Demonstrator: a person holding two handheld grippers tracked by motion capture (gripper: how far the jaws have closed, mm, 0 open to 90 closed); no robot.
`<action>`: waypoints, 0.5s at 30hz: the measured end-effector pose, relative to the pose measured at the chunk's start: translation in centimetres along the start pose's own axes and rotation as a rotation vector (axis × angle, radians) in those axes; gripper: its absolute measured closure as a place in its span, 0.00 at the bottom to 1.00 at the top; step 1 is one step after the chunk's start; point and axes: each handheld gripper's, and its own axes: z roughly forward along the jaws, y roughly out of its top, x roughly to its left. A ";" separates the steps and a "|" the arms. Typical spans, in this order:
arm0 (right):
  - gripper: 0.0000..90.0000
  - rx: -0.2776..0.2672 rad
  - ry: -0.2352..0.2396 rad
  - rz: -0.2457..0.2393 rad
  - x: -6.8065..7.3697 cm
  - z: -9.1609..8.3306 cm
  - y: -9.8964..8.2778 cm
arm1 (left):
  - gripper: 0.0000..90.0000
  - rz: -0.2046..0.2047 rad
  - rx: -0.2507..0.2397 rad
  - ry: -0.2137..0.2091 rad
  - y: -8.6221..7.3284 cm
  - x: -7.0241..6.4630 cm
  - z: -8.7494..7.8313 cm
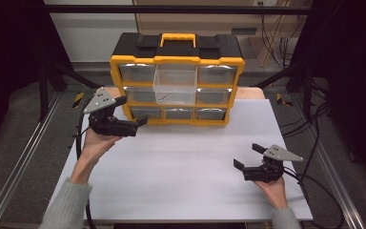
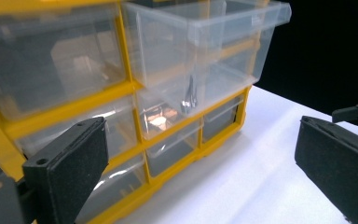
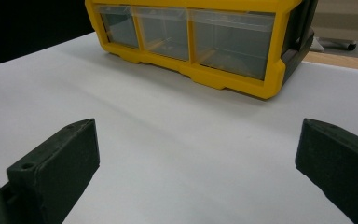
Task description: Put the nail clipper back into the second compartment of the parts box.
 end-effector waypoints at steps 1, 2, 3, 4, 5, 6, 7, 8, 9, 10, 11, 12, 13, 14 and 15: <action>0.00 0.000 0.000 -0.002 0.0 0.0 0.0 | 0.03 0.002 0.001 0.001 -0.5 0.0 0.0; 0.00 0.000 0.001 -0.001 0.0 0.0 0.0 | 0.03 -0.003 0.002 0.000 -1.1 -0.1 0.0; 0.00 -0.002 0.000 -0.001 0.0 0.0 0.0 | 0.03 -0.002 0.004 -0.002 -1.6 -0.1 0.0; 0.00 -0.004 -0.001 -0.004 0.0 0.0 0.0 | 0.04 -0.005 0.002 0.000 -1.9 -0.1 0.0; 0.00 -0.003 -0.001 -0.004 0.0 0.0 0.0 | 0.04 0.000 0.005 0.001 -2.6 -0.1 0.0; 0.00 -0.002 -0.001 -0.003 0.0 0.0 0.0 | 0.04 0.001 0.005 -0.001 -3.0 -0.1 0.0; 0.00 -0.001 0.000 0.000 0.0 0.0 0.0 | 0.04 -0.005 0.001 -0.002 -3.5 -0.1 0.0; 0.00 -0.002 0.000 -0.001 0.0 0.0 0.0 | 0.04 -0.012 0.001 -0.008 -4.2 -0.1 0.0; 0.00 -0.003 0.000 -0.001 0.0 0.0 0.0 | 0.04 -0.015 0.005 -0.008 -4.6 -0.1 0.0; 0.00 -0.002 0.000 0.000 0.0 0.0 0.0 | 0.04 -0.016 0.012 -0.004 -5.1 -0.1 0.0; 0.00 0.000 -0.001 0.000 0.0 0.0 0.0 | 0.04 -0.023 0.016 -0.004 -5.6 0.0 0.0; 0.00 0.001 0.000 0.000 0.0 0.0 0.0 | 0.04 -0.028 0.023 -0.006 -6.1 0.0 0.1; 0.00 0.003 0.001 0.002 0.0 0.0 0.0 | 0.04 -0.037 0.029 -0.004 -6.6 0.1 0.1; 0.00 0.002 0.002 0.004 0.0 0.0 0.0 | 0.04 -0.043 0.038 -0.004 -7.2 0.2 0.1; 0.00 -0.001 0.001 -0.001 0.0 0.0 0.0 | 0.04 -0.049 0.042 -0.006 -7.6 0.2 0.1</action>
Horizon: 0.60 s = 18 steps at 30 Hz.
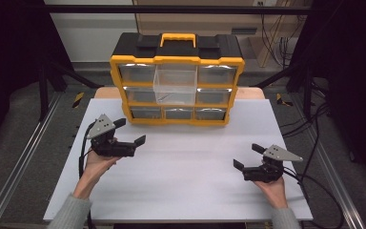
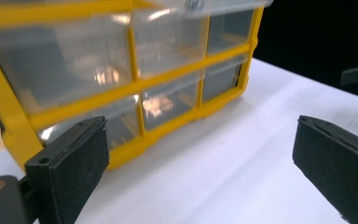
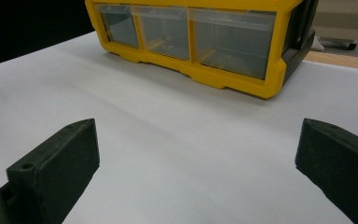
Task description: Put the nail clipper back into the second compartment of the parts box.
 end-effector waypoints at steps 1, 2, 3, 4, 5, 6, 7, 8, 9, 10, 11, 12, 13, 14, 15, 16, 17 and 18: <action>0.00 0.001 -0.001 0.000 0.0 0.0 0.0 | 0.04 -0.012 0.007 0.001 -0.5 0.1 0.0; 0.00 0.001 -0.002 0.001 0.0 0.0 0.0 | 0.04 -0.022 0.017 0.007 -0.9 0.2 0.0; 0.00 0.001 -0.002 0.001 0.0 0.0 0.0 | 0.04 -0.026 0.023 0.012 -1.4 0.3 0.0; 0.00 0.003 -0.001 0.004 0.0 0.0 0.0 | 0.04 -0.039 0.024 0.010 -1.8 0.4 0.0; 0.00 0.003 -0.001 0.004 0.0 0.0 0.0 | 0.04 -0.051 0.032 0.003 -2.2 0.6 -0.1; 0.00 0.003 -0.001 0.003 0.0 0.0 0.0 | 0.04 -0.062 0.036 -0.001 -2.7 0.7 -0.1; 0.00 0.001 -0.001 0.002 0.0 0.0 0.0 | 0.04 -0.062 0.040 0.004 -3.1 0.8 -0.2; 0.00 0.000 -0.001 0.003 0.0 0.0 0.0 | 0.03 -0.063 0.043 0.008 -3.5 0.8 -0.2; 0.00 0.002 -0.001 0.003 0.0 0.0 0.0 | 0.03 -0.066 0.047 0.006 -3.9 0.9 -0.3; 0.00 0.002 0.000 0.002 0.0 0.0 0.0 | 0.03 -0.073 0.044 0.005 -4.3 1.0 -0.3; 0.00 0.006 0.000 0.004 0.0 0.0 -0.1 | 0.03 -0.075 0.039 0.000 -4.8 1.1 -0.4; 0.00 0.006 0.000 0.004 0.0 0.0 -0.1 | 0.03 -0.080 0.038 -0.004 -5.1 1.1 -0.5; 0.00 0.005 0.000 0.005 0.0 0.0 -0.1 | 0.03 -0.084 0.038 -0.007 -5.4 1.2 -0.5; 0.00 0.005 0.000 0.005 0.0 0.0 -0.1 | 0.03 -0.085 0.043 -0.004 -5.7 1.2 -0.6; 0.00 0.005 0.000 0.006 0.0 0.0 -0.1 | 0.03 -0.086 0.050 -0.002 -5.9 1.2 -0.6; 0.00 0.005 0.000 0.009 0.0 0.0 -0.1 | 0.02 -0.087 0.048 -0.001 -6.1 1.2 -0.7; 0.00 0.005 0.000 0.010 0.0 0.0 -0.1 | 0.02 -0.087 0.043 -0.001 -6.3 1.2 -0.8; 0.00 0.006 0.002 0.012 0.0 0.0 -0.1 | 0.02 -0.083 0.047 0.003 -6.5 1.3 -0.9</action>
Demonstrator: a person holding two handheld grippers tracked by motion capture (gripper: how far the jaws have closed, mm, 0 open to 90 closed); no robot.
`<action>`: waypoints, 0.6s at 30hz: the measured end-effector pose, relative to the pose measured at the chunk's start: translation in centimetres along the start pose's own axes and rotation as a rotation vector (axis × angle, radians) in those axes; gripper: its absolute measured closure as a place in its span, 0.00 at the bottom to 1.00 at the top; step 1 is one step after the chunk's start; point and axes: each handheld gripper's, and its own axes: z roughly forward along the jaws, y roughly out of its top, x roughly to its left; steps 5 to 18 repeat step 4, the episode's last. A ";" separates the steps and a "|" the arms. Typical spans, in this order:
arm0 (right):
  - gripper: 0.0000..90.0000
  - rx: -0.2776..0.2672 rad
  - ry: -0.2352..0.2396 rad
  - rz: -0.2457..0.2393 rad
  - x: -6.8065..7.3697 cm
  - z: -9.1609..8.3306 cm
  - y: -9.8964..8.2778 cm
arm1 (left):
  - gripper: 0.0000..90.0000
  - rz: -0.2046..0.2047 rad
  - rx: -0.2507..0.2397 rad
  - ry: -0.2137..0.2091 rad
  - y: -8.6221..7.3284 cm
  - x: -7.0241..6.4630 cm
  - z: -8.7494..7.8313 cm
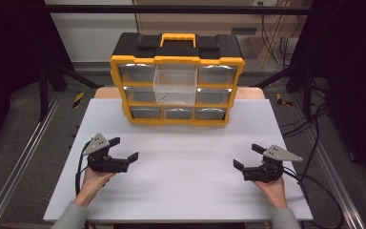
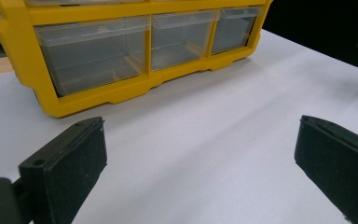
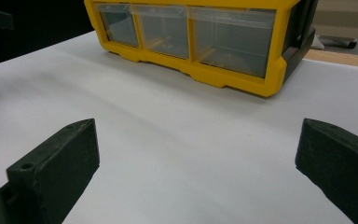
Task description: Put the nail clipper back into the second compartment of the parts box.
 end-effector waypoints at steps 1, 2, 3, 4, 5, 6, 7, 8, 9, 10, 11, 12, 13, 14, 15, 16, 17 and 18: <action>0.00 -0.001 0.001 -0.002 0.0 0.0 0.0 | 0.02 0.000 0.001 0.004 -0.1 0.0 -0.1; 0.00 -0.001 0.001 -0.003 0.0 0.0 0.0 | 0.02 -0.002 0.000 0.004 -0.3 0.2 -0.2; 0.00 0.004 -0.002 -0.004 0.0 0.1 -0.1 | 0.02 -0.007 -0.002 0.005 -0.4 0.3 -0.2; 0.00 0.004 -0.002 -0.004 0.0 0.1 -0.1 | 0.02 -0.008 0.006 0.011 -0.6 0.4 -0.3; 0.00 0.004 -0.002 -0.004 0.0 0.1 -0.1 | 0.02 -0.008 0.006 0.011 -0.6 0.4 -0.3; 0.00 0.004 -0.002 -0.004 0.0 0.1 -0.1 | 0.02 -0.008 0.006 0.011 -0.6 0.4 -0.3; 0.00 0.004 -0.002 -0.004 0.0 0.1 -0.1 | 0.02 -0.008 0.006 0.011 -0.6 0.4 -0.3; 0.00 0.004 -0.002 -0.004 0.0 0.1 -0.1 | 0.02 -0.008 0.006 0.011 -0.6 0.4 -0.3; 0.00 0.004 -0.002 -0.004 0.0 0.1 -0.1 | 0.02 -0.008 0.006 0.011 -0.6 0.4 -0.3; 0.00 0.004 -0.002 -0.004 0.0 0.1 -0.1 | 0.02 -0.008 0.006 0.011 -0.6 0.4 -0.3; 0.00 0.004 -0.002 -0.004 0.0 0.1 -0.1 | 0.02 -0.008 0.006 0.011 -0.6 0.4 -0.3; 0.00 0.004 -0.002 -0.004 0.0 0.1 -0.1 | 0.02 -0.008 0.006 0.011 -0.6 0.4 -0.3; 0.00 0.004 -0.002 -0.004 0.0 0.1 -0.1 | 0.02 -0.008 0.006 0.011 -0.6 0.4 -0.3; 0.00 0.004 -0.002 -0.004 0.0 0.1 -0.1 | 0.02 -0.008 0.006 0.011 -0.6 0.4 -0.3; 0.00 0.004 -0.002 -0.004 0.0 0.1 -0.1 | 0.02 -0.008 0.006 0.011 -0.6 0.4 -0.3; 0.00 0.004 -0.002 -0.004 0.0 0.1 -0.1 | 0.02 -0.008 0.006 0.011 -0.6 0.4 -0.3; 0.00 0.004 -0.002 -0.004 0.0 0.1 -0.1 | 0.02 -0.008 0.006 0.011 -0.6 0.4 -0.3; 0.00 0.004 -0.002 -0.004 0.0 0.1 -0.1 | 0.02 -0.008 0.006 0.011 -0.6 0.4 -0.3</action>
